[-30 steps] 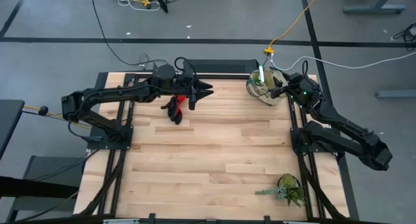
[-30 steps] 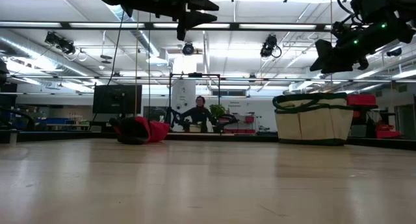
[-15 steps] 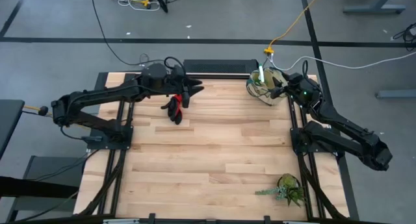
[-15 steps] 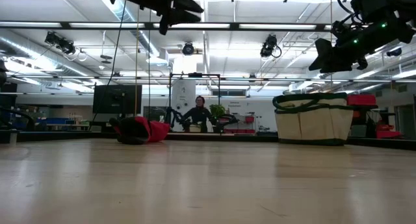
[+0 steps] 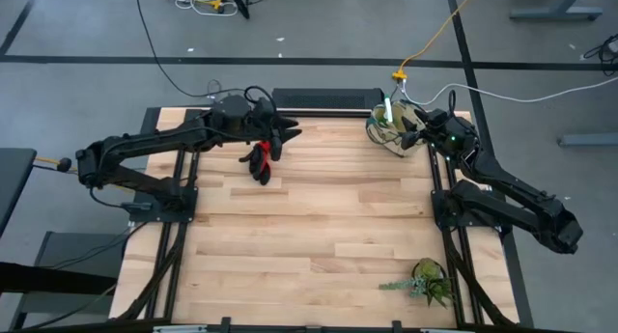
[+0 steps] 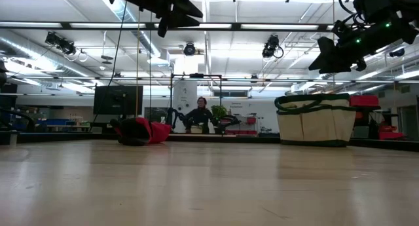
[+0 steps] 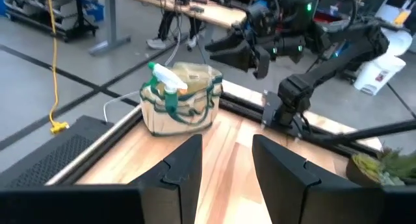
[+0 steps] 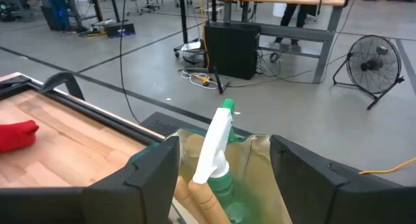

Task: Pick & Place Garden tools in Gardening bag
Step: Put the red gloves into the gardening bag

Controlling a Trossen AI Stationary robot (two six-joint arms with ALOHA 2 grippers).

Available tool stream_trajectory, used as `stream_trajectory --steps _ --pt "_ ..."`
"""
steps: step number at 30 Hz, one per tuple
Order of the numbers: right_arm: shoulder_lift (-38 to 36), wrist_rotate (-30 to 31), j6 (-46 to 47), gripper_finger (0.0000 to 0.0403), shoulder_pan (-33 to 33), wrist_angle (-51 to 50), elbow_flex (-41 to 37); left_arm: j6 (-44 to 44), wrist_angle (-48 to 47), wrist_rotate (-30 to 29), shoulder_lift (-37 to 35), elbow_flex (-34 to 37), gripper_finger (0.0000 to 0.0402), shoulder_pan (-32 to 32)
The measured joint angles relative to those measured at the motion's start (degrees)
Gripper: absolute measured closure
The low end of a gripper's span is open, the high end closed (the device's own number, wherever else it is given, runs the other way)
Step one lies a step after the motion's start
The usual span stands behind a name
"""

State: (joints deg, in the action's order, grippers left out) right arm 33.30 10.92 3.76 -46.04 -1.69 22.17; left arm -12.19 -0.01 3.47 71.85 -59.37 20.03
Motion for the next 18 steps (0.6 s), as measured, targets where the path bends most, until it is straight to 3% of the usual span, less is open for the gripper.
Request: stream_trajectory --steps 3,7,13,18 --pt "0.0 0.0 -0.1 0.0160 0.0 0.0 0.0 -0.4 -1.3 -0.1 0.0 0.0 0.0259 0.0" --pt "0.0 0.0 -0.1 0.0160 0.0 0.0 0.0 -1.9 -6.0 -5.2 0.0 0.0 0.0246 0.0" --pt "0.0 0.0 -0.1 0.0160 0.0 0.0 0.0 -2.2 -12.8 -13.7 0.2 0.0 0.0186 0.0" --pt "0.0 0.0 0.1 0.0160 0.0 0.0 0.0 -2.2 -15.4 -17.2 0.2 0.0 0.0135 0.1"
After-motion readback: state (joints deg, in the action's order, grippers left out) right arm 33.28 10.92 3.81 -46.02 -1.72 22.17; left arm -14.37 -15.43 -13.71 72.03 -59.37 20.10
